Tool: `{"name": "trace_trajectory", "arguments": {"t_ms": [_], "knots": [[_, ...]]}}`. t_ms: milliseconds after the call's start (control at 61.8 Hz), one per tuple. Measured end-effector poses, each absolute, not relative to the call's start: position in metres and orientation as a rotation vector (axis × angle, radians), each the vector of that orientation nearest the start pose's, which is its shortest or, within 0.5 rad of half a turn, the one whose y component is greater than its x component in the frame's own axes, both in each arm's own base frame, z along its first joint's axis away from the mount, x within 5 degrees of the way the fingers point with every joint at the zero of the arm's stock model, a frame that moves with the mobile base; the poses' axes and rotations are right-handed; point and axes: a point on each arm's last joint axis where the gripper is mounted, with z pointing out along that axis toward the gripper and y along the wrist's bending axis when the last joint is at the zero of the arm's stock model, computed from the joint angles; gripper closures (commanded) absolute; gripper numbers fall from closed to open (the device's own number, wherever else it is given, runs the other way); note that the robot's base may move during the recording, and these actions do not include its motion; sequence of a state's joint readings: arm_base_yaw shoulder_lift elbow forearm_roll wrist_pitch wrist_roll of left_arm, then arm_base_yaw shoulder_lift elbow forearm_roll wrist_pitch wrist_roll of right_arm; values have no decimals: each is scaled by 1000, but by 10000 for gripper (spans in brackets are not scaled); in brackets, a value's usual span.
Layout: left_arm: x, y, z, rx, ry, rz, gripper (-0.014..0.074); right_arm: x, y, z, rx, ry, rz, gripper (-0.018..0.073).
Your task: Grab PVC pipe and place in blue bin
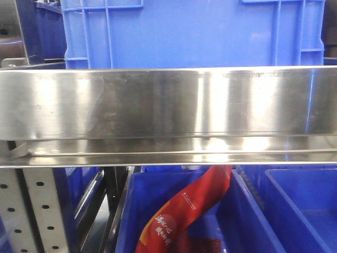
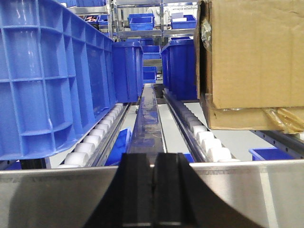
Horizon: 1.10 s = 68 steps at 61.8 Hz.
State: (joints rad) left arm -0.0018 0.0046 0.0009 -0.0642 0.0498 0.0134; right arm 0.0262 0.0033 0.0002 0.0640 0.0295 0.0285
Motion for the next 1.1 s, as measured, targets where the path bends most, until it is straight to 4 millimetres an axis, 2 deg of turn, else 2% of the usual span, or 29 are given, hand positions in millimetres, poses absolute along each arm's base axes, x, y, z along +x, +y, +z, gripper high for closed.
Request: {"name": "trace_trajectory", "arguments": {"t_ms": [1100], "knots": [[57, -1, 210, -35, 1515, -51, 707, 57, 2, 210, 50, 1516, 98, 713]]}}
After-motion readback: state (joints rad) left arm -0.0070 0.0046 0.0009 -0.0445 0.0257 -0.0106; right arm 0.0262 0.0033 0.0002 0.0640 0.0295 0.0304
